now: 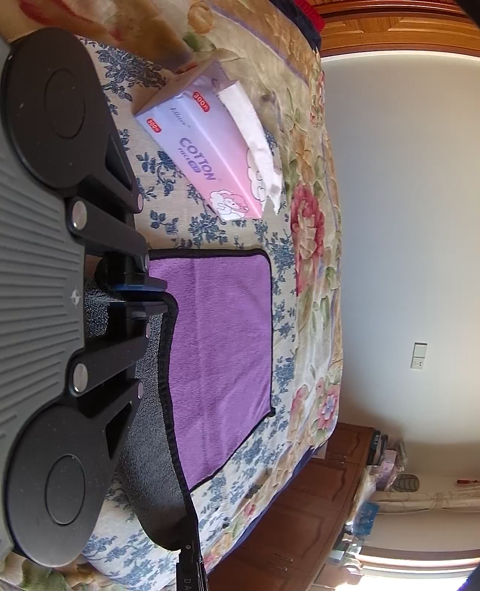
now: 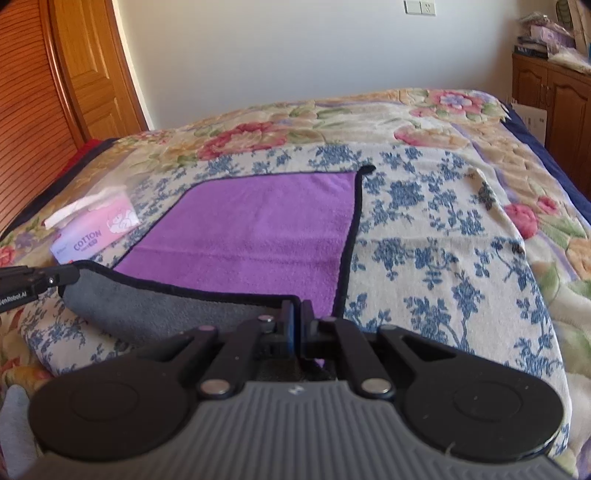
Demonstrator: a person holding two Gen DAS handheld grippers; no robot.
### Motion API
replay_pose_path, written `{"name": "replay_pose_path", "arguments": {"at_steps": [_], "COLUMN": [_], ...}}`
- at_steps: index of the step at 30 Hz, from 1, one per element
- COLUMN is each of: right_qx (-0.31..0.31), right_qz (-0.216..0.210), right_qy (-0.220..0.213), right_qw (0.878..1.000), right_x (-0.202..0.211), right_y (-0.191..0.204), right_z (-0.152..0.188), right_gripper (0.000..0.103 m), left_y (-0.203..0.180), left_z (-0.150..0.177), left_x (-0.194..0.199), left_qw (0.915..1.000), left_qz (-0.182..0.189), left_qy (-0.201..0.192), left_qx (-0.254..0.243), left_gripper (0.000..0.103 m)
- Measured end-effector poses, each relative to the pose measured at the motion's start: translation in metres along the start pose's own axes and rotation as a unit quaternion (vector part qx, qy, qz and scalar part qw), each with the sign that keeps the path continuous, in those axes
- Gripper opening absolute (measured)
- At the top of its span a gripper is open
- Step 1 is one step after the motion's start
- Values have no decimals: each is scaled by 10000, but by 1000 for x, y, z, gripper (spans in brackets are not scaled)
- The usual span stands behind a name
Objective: Fold towel
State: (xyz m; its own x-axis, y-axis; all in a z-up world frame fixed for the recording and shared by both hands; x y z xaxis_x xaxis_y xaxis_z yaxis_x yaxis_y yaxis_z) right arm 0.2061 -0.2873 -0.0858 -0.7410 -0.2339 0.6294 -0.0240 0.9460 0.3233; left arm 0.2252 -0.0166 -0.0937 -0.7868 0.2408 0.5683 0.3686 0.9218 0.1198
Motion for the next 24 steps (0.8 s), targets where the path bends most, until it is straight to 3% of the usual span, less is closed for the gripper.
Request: {"name": "replay_pose_path", "arguments": {"at_steps": [24], "right_qx": [411], "right_qz": [-116], "right_qy": [-208], "right_qw": [9989], "right_x": [-23], "right_y": [4], "right_z": [-22], "right_gripper": [4], "left_y": [8], "left_z": [-28], "left_x": [-20], "left_qw": [9998], "left_qz": [-24], "left_qy": [-189], "left_qx": [-4], "left_gripper": [6]}}
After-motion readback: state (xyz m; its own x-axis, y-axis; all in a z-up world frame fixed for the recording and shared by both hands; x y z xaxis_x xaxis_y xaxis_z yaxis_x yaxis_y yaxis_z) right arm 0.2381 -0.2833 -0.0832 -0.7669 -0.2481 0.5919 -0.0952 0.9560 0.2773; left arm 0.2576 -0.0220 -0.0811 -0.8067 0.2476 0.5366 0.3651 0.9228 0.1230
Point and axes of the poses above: each gripper's, at about its wrist camera, not at the fingertips, and x roughly against the way its jaws point, y to its left, z to its underside, the point moved 5 cm from there along -x, roughly the way its jaws point, and after that the axes turned 12 degrees about -x, right-handed, at the moved point
